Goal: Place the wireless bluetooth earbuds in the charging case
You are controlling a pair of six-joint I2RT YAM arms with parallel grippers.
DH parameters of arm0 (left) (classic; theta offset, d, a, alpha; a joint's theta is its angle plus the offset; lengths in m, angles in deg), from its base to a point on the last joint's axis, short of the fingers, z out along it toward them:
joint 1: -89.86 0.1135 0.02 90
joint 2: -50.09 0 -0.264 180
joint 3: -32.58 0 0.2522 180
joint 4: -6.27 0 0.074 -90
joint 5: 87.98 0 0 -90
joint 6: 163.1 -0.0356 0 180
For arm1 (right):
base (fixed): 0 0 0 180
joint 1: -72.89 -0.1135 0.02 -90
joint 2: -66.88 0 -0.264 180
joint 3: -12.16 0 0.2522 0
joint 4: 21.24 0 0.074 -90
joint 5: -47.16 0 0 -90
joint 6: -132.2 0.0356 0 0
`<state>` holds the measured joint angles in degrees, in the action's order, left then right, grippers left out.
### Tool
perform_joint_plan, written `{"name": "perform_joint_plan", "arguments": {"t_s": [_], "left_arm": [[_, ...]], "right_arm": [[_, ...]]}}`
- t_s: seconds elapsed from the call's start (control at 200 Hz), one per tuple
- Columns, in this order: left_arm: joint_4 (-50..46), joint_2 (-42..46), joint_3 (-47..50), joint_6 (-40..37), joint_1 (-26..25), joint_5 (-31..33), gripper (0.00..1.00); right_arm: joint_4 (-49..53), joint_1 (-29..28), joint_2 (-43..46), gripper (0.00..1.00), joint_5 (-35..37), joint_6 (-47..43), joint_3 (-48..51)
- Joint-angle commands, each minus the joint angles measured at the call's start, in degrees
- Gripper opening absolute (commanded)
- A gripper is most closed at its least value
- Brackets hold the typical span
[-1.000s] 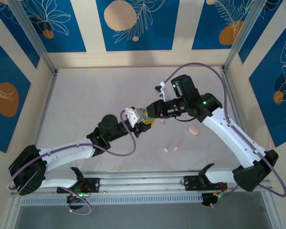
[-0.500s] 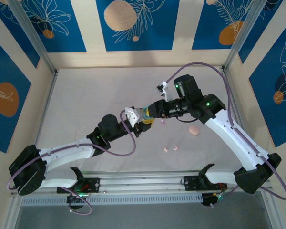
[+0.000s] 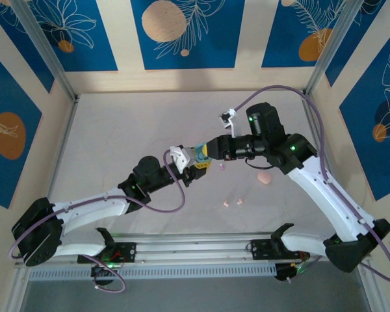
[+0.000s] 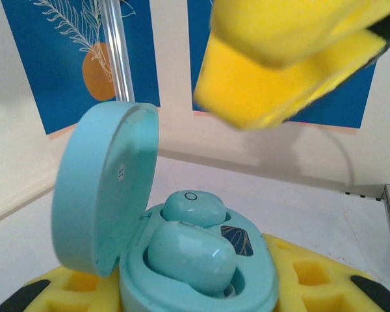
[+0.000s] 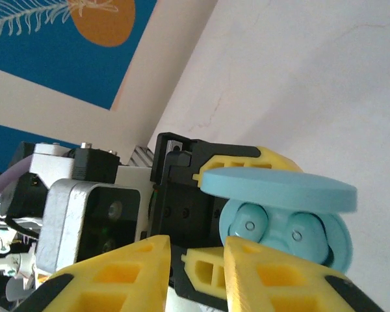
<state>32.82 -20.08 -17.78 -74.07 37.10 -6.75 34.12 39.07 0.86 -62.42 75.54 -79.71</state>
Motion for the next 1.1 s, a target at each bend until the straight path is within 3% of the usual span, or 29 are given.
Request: {"name": "perform_joint_plan", "arguments": {"t_s": [0.0, 0.11, 0.32, 0.565, 0.805, 1.095], "left_arm": [[3.7, 1.8, -0.7, 0.4, -0.8, -3.0, 0.31], [4.0, 1.9, -0.2, 0.5, -0.8, -5.9, 0.31], [4.0, 1.6, -0.9, 1.0, -0.8, -10.4, 0.31], [7.6, 0.4, -1.7, 3.6, -0.8, -10.0, 0.31], [8.5, -0.2, -3.2, 5.3, -0.7, -9.7, 0.32], [8.6, -0.4, -4.1, 6.6, -0.7, -10.1, 0.34]], "right_arm": [[-3.7, 1.6, 3.7, 0.27, 1.9, 2.0, 2.0], [-6.0, 4.0, 5.9, 0.28, 3.4, 4.3, 3.8], [-6.1, 7.9, 3.6, 0.39, 1.7, 7.7, 3.2], [-0.8, 7.8, -3.0, 0.46, -7.3, 4.2, 0.0], [-0.3, 7.7, -0.2, 0.47, -15.5, 1.1, 5.5], [-5.7, 9.5, 1.7, 0.50, -25.2, 4.0, 11.0]]}}
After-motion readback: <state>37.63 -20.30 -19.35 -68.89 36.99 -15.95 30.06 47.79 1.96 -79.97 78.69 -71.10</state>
